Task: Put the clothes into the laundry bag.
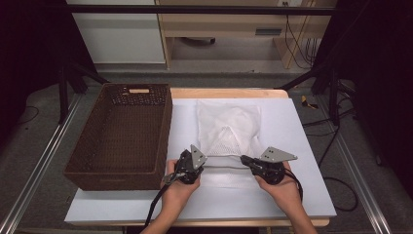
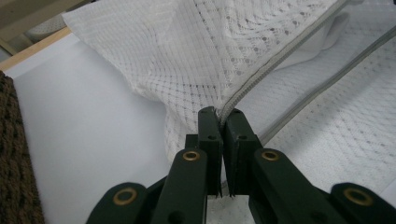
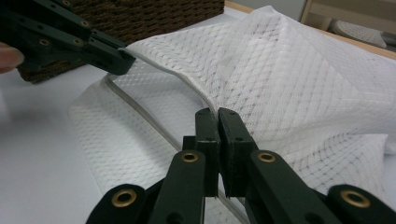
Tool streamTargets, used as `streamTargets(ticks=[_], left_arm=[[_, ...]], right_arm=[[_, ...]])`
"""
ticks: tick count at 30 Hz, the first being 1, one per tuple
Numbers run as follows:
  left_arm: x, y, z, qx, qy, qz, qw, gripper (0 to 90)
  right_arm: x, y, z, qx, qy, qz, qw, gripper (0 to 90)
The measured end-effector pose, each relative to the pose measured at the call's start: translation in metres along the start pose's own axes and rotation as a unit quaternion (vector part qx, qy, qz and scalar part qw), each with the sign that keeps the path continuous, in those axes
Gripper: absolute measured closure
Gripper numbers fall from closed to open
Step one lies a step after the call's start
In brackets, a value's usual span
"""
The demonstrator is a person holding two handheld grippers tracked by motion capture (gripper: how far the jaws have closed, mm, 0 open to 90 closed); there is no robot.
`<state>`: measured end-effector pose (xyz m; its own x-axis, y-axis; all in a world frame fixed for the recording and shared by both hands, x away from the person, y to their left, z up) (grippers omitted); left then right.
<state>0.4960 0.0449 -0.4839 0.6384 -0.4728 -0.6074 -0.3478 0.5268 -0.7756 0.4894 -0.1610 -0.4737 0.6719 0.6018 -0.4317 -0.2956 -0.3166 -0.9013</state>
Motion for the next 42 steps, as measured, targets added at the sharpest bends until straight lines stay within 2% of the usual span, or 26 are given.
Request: streamTargets(ticks=[4, 5, 10, 14, 19, 22, 25, 30, 37, 42], left_arm=[[0.000, 0.003, 0.000, -0.009, 0.007, -0.003, 0.9999, 87.5], [-0.001, 0.003, -0.003, -0.024, 0.017, -0.015, 0.9995, 87.5], [-0.004, 0.004, -0.005, -0.021, 0.024, -0.019, 0.9993, 87.1], [-0.004, 0.004, -0.006, -0.024, 0.024, -0.022, 0.9992, 86.7], [-0.006, 0.006, -0.008, -0.017, 0.022, -0.027, 0.9993, 86.4], [-0.005, 0.009, -0.008, -0.024, 0.021, -0.029, 0.9991, 86.4], [-0.001, 0.013, -0.008, -0.029, 0.022, -0.020, 0.9991, 86.4], [0.006, 0.018, -0.007, -0.031, 0.021, -0.004, 0.9993, 86.3], [0.008, 0.021, -0.004, -0.049, 0.023, -0.001, 0.9985, 84.7], [0.006, 0.021, -0.005, -0.053, 0.025, -0.002, 0.9983, 78.2]], right_arm=[[0.000, 0.002, 0.001, -0.014, -0.002, 0.007, 0.9999, 87.3], [0.000, 0.004, 0.001, -0.020, -0.003, 0.012, 0.9997, 87.2], [-0.001, 0.008, 0.000, -0.024, -0.002, 0.020, 0.9995, 87.1], [0.000, 0.010, -0.001, -0.026, -0.001, 0.025, 0.9994, 87.0], [-0.001, 0.009, 0.000, -0.028, 0.000, 0.024, 0.9993, 87.2], [0.000, 0.010, 0.001, -0.032, -0.002, 0.029, 0.9991, 87.3], [0.001, 0.012, 0.002, -0.036, -0.004, 0.035, 0.9987, 87.3], [0.008, 0.018, 0.004, -0.044, -0.006, 0.061, 0.9972, 87.3], [0.017, 0.028, 0.004, -0.050, -0.006, 0.099, 0.9939, 86.9], [0.021, 0.031, 0.003, -0.048, -0.005, 0.109, 0.9929, 85.3]])
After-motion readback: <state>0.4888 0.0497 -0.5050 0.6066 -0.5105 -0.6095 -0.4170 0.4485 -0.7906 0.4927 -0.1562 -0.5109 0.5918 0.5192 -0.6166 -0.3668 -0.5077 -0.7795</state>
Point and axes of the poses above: each handheld gripper's, and its own axes: x roughly forward along the jaws, y roughly out of its underside, z roughly to its left, the point moved 6 cm from there along x, roughly forward along the jaws, and after that the axes turned 4 degrees about y, right-handed, at the moved point
